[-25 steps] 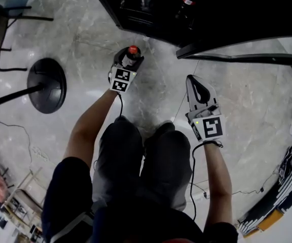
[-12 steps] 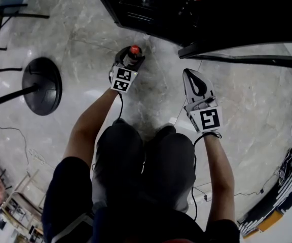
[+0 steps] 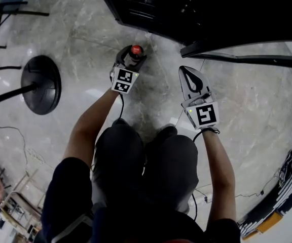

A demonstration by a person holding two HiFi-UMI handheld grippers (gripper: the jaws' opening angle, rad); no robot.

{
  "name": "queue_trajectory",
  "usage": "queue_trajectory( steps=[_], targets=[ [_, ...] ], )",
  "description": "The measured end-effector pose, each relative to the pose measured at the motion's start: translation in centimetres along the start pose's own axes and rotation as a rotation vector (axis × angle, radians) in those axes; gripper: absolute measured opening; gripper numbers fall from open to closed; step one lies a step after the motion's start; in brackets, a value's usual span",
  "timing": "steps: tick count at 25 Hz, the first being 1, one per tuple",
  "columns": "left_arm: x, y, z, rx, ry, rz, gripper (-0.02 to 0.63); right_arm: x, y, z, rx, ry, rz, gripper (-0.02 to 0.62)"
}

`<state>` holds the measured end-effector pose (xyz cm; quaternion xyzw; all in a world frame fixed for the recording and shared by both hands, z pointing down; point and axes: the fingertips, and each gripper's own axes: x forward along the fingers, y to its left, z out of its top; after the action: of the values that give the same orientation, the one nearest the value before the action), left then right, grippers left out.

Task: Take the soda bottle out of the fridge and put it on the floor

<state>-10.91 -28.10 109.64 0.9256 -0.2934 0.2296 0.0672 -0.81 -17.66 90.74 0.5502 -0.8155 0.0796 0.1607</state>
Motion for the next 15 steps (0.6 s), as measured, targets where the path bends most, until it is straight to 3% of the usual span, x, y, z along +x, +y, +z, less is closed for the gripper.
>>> queue_trajectory(
  steps=[5,15],
  targets=[
    [-0.59,0.12,-0.34,0.0,-0.029,0.012,0.319,0.29,0.28,0.06,0.006,-0.036,-0.004,0.019],
    [-0.92,0.06,-0.4,0.025,-0.048,0.018,0.321,0.56,0.58,-0.91,0.018,-0.007,-0.005,0.018]
  ],
)
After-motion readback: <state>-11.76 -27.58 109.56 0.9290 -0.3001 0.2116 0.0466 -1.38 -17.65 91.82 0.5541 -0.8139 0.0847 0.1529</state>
